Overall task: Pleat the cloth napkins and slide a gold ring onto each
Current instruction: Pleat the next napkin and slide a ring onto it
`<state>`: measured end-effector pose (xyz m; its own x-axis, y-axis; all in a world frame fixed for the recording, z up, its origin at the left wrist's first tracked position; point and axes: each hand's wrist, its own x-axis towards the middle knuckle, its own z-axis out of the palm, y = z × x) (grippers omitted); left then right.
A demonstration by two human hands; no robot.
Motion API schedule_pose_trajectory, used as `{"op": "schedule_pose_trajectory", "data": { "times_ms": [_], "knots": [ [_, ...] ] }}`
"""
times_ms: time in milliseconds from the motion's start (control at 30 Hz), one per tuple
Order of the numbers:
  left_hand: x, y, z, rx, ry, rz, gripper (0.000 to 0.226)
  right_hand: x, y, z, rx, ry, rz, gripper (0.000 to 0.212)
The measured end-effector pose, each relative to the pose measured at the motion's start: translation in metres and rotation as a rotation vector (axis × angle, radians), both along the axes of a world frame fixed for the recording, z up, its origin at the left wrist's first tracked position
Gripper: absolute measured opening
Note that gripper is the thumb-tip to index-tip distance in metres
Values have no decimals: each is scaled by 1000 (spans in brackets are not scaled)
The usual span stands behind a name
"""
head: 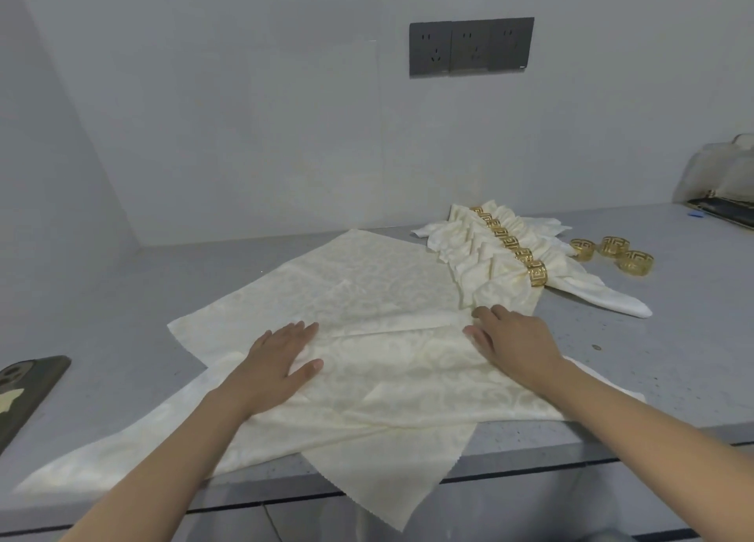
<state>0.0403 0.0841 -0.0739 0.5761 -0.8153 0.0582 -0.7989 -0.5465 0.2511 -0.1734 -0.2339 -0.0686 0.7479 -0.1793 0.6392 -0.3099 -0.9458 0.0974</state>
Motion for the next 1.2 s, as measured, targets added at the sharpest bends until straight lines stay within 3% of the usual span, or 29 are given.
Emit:
{"op": "schedule_pose_trajectory", "data": {
  "times_ms": [133, 233, 300, 533, 633, 800, 933, 1000, 1067, 1200],
  "knots": [
    [-4, -5, 0, -109, 29, 42, 83, 7, 0, 1, 5, -15, 250, 33],
    [-5, -11, 3, -272, 92, 91, 37, 18, 10, 0, 202, 107, 345, 42],
    [-8, -16, 7, -379, 140, 130, 25, 26, 17, 1, 354, 180, 372, 51],
    [-13, -24, 23, -594, 364, 221, 36, 52, 33, 11, 631, 117, 450, 22],
    [-17, -23, 26, -466, 366, 166, 32, 58, 41, 13, 720, 111, 451, 22],
    [-21, -25, 25, -86, 341, 41, 39, 72, 53, 5, 772, 262, 465, 20],
    [-8, -28, 24, -210, 346, 38, 19, 79, 57, 5, 848, 258, 417, 17],
    [2, -34, 32, -305, 381, 75, 19, 86, 57, 12, 987, 217, 372, 12],
    [13, -44, 45, -379, 382, 151, 23, 98, 53, 23, 1102, 239, 309, 25],
    [31, -70, 54, -477, 302, 320, 26, 128, 47, 34, 1035, 179, 178, 36]
  ]
}}
